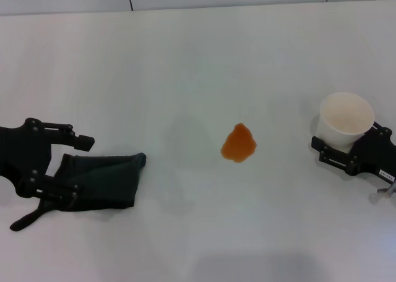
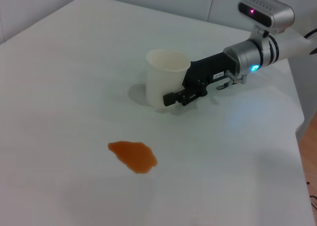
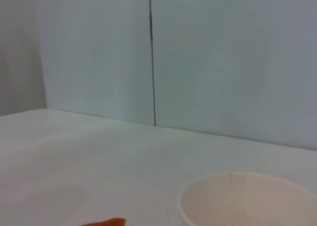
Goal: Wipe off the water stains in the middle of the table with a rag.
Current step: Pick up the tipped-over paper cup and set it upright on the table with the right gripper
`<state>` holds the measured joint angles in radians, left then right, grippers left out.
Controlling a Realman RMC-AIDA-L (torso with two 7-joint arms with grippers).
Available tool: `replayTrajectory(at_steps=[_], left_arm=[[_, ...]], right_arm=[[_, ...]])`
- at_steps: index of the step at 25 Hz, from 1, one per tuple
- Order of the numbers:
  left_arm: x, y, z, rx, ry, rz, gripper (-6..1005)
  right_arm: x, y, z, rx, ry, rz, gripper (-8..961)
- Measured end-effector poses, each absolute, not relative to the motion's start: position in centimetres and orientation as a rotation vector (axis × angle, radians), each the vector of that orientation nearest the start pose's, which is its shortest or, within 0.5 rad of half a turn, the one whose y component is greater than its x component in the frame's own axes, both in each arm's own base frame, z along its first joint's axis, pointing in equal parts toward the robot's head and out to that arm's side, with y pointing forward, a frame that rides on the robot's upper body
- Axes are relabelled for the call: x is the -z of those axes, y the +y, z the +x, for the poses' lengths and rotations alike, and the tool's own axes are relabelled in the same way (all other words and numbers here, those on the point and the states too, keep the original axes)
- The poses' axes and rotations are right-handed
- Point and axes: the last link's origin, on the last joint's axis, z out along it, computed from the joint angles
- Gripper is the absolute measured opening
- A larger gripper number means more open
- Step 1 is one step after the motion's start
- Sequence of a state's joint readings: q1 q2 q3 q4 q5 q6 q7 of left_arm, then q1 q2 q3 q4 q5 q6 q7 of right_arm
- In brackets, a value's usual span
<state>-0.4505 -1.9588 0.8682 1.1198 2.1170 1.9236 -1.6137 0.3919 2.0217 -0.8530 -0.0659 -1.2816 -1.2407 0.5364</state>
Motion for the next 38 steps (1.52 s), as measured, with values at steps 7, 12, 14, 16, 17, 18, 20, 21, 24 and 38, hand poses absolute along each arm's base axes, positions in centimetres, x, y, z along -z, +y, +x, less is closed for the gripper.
replayTrajectory(at_steps=[7, 12, 14, 16, 17, 18, 20, 21, 24, 38], left_arm=[[-7.97, 29.95, -24.92, 0.219, -0.420, -3.058, 783], [-7.96, 29.95, -24.93, 0.217, -0.421, -3.058, 781], [-7.99, 29.97, -24.94, 0.216, -0.420, -3.058, 780], [-7.98, 29.97, -24.94, 0.214, -0.417, -3.059, 779], [-7.99, 29.97, -24.95, 0.211, -0.415, -3.060, 779], [-7.99, 29.96, -24.95, 0.209, -0.412, -3.061, 778], [-8.01, 29.97, -24.96, 0.206, -0.411, -3.062, 777], [-8.02, 29.97, -24.97, 0.205, -0.411, -3.062, 777], [-8.03, 29.97, -24.97, 0.205, -0.411, -3.062, 776], [-8.09, 29.93, -25.06, 0.201, -0.414, -3.061, 770]], right_arm=[[3.69, 28.39, 34.94, -0.630, 0.551, -2.188, 868], [3.66, 28.44, 34.83, -0.637, 0.547, -2.188, 868], [3.67, 28.50, 34.77, -0.638, 0.545, -2.189, 867], [3.73, 28.53, 34.74, -0.636, 0.545, -2.193, 867], [3.76, 28.55, 34.73, -0.636, 0.547, -2.193, 867], [3.79, 28.56, 34.72, -0.638, 0.553, -2.194, 867], [3.82, 28.54, 34.71, -0.643, 0.564, -2.196, 867], [3.84, 28.52, 34.71, -0.643, 0.566, -2.198, 867], [3.91, 28.46, 34.67, -0.643, 0.567, -2.209, 867], [4.17, 28.38, 34.15, -0.668, 0.558, -2.242, 866]])
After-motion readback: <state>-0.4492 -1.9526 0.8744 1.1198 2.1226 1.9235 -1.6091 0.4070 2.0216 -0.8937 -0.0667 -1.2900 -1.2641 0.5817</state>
